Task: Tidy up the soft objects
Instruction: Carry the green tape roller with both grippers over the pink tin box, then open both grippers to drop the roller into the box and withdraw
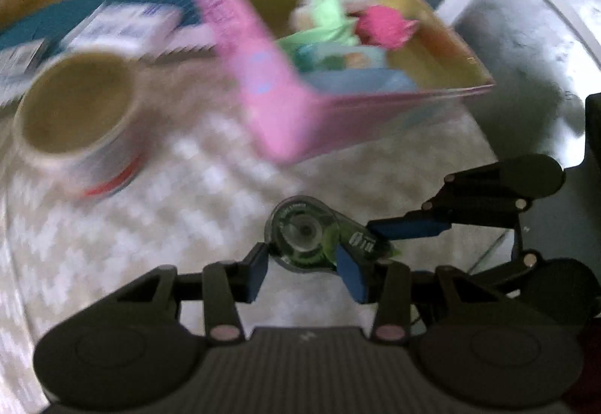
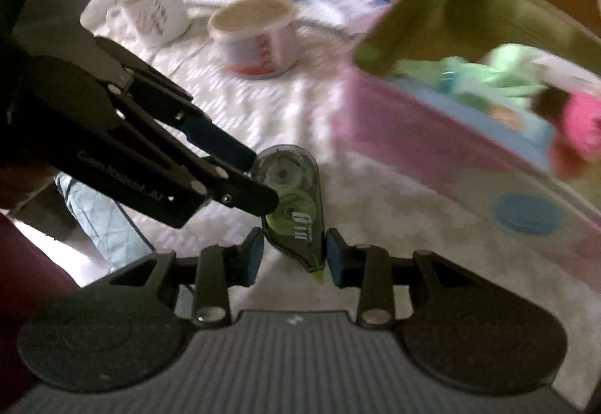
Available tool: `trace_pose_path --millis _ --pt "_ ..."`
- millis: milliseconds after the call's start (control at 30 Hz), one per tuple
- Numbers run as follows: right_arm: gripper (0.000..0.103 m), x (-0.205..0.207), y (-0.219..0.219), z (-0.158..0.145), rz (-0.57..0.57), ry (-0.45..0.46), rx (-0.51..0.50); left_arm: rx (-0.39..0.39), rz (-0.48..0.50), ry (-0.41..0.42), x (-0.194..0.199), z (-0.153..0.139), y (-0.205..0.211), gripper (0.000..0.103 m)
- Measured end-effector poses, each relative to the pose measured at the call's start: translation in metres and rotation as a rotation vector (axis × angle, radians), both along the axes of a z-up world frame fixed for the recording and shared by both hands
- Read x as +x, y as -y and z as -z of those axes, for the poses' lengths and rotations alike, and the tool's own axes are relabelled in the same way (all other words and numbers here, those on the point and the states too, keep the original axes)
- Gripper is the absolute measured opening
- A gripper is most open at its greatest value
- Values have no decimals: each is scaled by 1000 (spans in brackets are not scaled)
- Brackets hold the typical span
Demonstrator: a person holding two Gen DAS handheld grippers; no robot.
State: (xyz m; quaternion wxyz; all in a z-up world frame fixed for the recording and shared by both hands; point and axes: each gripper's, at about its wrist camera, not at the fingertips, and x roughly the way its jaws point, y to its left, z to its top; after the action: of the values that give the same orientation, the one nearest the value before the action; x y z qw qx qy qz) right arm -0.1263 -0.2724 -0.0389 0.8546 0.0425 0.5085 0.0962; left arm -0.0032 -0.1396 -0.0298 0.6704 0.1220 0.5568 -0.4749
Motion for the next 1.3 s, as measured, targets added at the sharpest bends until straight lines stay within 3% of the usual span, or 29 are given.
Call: trace_pose_path --millis 200,400,533,700,800,933,1033,1167,1300 --pt "31 -28 37 -57 20 164 -19 -105 4 83 -17 -56 39 40" --pt "30 -23 80 -58 108 232 -134 -187 26 179 -14 -92 105 40" --pt "30 -20 112 -48 191 228 -189 -194 51 226 -15 -92 161 40" --pt "31 -13 150 -28 355 163 -284 -167 62 204 -17 -70 216 40" --pt "31 -18 160 -28 403 165 -228 -109 44 244 -22 -57 229 40" --pt "31 -23 145 -40 371 212 -199 -108 11 228 -19 -56 214 42" --pt "31 -15 126 -54 319 261 -116 -121 -15 259 -13 -70 174 42" --pt "31 27 91 -63 182 283 -35 -106 -106 275 8 -83 114 42" --pt "31 85 51 -63 67 258 48 -28 -256 330 42 -87 52 44"
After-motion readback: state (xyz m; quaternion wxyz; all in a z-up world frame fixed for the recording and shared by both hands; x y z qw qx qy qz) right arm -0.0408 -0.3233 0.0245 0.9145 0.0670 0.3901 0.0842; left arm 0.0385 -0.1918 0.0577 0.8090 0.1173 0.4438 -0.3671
